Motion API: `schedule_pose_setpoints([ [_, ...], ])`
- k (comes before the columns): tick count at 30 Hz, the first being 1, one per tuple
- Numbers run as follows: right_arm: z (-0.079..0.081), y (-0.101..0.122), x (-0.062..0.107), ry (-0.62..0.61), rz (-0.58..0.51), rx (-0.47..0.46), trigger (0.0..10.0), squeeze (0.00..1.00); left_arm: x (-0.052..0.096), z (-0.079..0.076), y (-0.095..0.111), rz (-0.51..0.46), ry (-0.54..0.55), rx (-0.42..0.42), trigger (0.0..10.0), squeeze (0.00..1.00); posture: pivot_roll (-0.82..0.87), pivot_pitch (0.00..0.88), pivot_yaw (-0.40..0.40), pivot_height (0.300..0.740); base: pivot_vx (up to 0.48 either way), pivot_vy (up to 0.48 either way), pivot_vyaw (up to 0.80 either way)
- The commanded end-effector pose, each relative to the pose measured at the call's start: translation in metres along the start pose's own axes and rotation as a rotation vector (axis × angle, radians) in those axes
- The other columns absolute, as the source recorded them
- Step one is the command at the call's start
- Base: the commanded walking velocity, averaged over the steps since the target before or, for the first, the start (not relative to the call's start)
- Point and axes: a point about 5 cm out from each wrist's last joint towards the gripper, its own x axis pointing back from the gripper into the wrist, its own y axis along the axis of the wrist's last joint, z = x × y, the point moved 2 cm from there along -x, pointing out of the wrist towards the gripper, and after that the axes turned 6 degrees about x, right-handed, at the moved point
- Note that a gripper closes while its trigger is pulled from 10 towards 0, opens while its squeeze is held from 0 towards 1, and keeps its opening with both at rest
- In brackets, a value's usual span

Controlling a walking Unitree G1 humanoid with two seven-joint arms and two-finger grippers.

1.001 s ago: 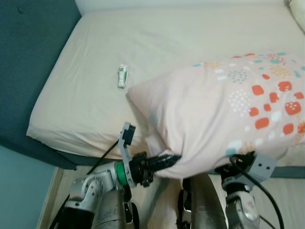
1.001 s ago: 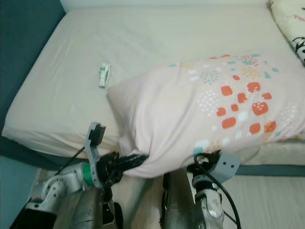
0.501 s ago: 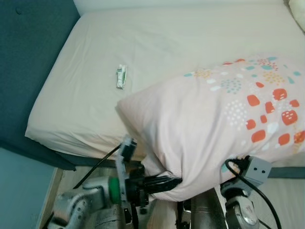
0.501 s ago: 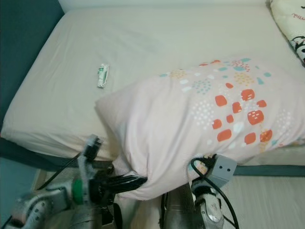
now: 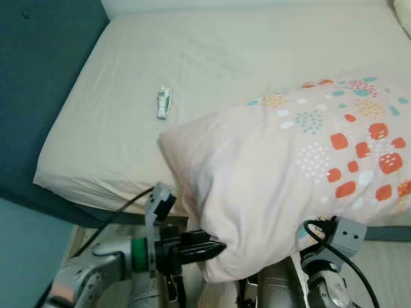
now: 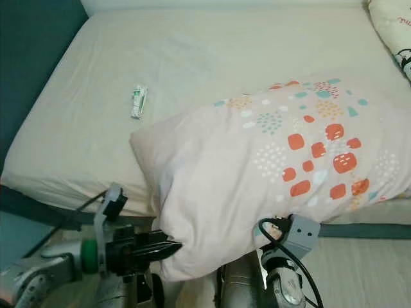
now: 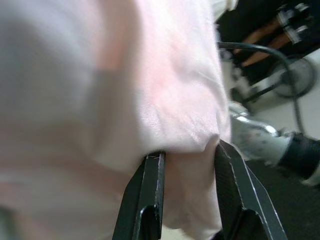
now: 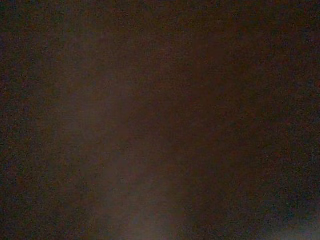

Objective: Clean up the room

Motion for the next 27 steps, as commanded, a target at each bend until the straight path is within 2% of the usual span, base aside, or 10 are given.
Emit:
schedule_pose_setpoints([
  [1, -0.002, -0.013, 0.006, -0.01, 0.053, 0.007, 10.0, 0.0, 0.009, 0.006, -0.004, 0.039, 0.037, -0.029, 10.0, 0.0, -0.04, 0.21, 0.137, 0.612, 0.0, 0.0, 0.0],
  [3, -0.003, -0.016, 0.007, -0.009, 0.069, 0.012, 10.0, 0.0, 0.02, 0.011, -0.008, 0.116, 0.06, -0.088, 10.0, 0.0, -0.04, 0.21, 0.137, 0.612, 0.0, 0.0, 0.0],
  [4, -0.003, -0.02, 0.008, -0.008, 0.085, 0.019, 10.0, 0.0, 0.032, 0.014, -0.014, 0.198, 0.076, -0.112, 10.0, 1.0, -0.03, 0.21, 0.137, 0.612, 0.0, 0.0, 0.0],
  [6, -0.003, -0.025, 0.009, -0.007, 0.108, 0.027, 10.0, 0.0, 0.048, 0.02, -0.016, 0.271, 0.107, -0.131, 10.0, 1.0, -0.03, 0.208, 0.137, 0.612, 0.0, 0.0, 0.0],
  [11, -0.003, -0.027, 0.009, -0.005, 0.119, 0.031, 10.0, 0.0, 0.058, 0.035, -0.001, 0.214, 0.211, -0.162, 10.0, 1.0, -0.03, 0.206, 0.137, 0.612, 0.0, 0.0, 0.0],
  [13, -0.002, -0.028, 0.008, 0.0, 0.127, 0.038, 10.0, 0.0, 0.074, 0.07, 0.03, 0.134, 0.458, -0.277, 10.0, 1.0, -0.02, 0.204, 0.137, 0.612, 0.0, 0.0, 0.0],
  [17, -0.002, -0.028, 0.006, 0.002, 0.128, 0.042, 10.0, 0.0, 0.089, 0.099, 0.06, 0.065, 0.692, -0.367, 10.0, 1.0, -0.02, 0.201, 0.137, 0.612, 0.0, 0.0, 0.0],
  [19, -0.001, -0.028, 0.004, 0.001, 0.123, 0.043, 10.0, 0.0, 0.096, 0.121, 0.1, -0.078, 0.908, -0.437, 10.0, 1.0, -0.03, 0.201, 0.141, 0.612, 0.0, 0.0, 0.0],
  [24, -0.001, -0.025, 0.002, -0.003, 0.112, 0.04, 10.0, 0.0, 0.084, 0.129, 0.129, -0.233, 0.976, -0.445, 10.0, 1.0, -0.03, 0.2, 0.145, 0.612, 0.0, 0.0, 0.0],
  [27, 0.0, -0.022, 0.0, -0.007, 0.099, 0.035, 10.0, 0.0, 0.047, 0.13, 0.145, -0.358, 0.922, -0.39, 10.0, 1.0, -0.03, 0.203, 0.146, 0.612, 0.0, 0.0, 0.0],
])
